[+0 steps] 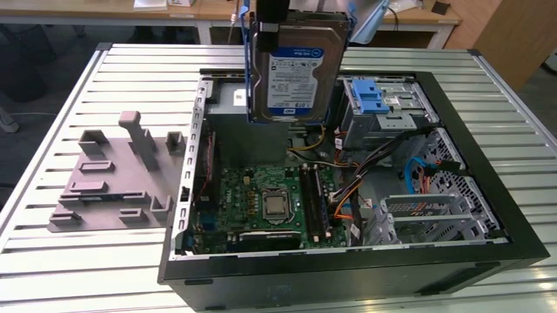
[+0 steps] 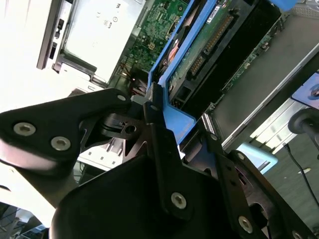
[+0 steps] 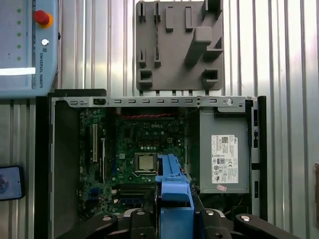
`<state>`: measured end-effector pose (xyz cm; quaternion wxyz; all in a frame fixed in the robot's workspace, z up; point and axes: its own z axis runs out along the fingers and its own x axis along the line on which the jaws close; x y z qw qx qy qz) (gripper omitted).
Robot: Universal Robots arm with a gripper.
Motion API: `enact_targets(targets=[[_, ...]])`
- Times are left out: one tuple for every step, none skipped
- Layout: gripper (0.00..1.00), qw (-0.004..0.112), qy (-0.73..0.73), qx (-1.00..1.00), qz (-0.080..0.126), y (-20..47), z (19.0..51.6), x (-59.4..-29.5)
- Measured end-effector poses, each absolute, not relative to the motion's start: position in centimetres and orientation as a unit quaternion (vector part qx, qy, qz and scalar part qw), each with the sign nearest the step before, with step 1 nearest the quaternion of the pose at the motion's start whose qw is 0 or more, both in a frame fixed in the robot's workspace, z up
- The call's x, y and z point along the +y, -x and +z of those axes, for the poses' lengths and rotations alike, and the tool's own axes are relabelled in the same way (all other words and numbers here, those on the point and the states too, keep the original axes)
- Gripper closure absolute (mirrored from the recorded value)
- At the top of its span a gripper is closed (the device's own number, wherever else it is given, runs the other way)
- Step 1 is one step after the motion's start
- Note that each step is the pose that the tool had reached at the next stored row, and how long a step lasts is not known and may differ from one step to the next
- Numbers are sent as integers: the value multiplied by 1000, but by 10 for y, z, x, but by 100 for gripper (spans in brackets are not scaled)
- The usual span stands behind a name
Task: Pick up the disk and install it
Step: 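Pick up the disk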
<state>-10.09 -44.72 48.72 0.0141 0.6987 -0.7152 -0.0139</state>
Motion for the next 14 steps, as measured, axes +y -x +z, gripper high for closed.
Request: enact_targets(targets=[[64, 14, -699, -715, -14, 100, 487, -448], [64, 14, -699, -715, -14, 99, 487, -449], [64, 14, -699, -715, -14, 97, 487, -449], [64, 14, -699, -715, -14, 94, 487, -450], [64, 14, -699, -715, -14, 92, 487, -450], [64, 14, -699, -715, -14, 90, 487, -450], [64, 14, -699, -714, -14, 90, 487, -451], [64, 14, -699, -714, -14, 90, 487, -453], [64, 14, -699, -714, -14, 90, 486, -455], [64, 14, -699, -714, -14, 90, 486, -458], [64, 14, -699, -714, -14, 90, 486, -460], [64, 14, -699, -714, -14, 90, 486, -464], [64, 14, -699, -714, -14, 90, 485, -467], [64, 14, -699, -714, -14, 90, 485, -470]])
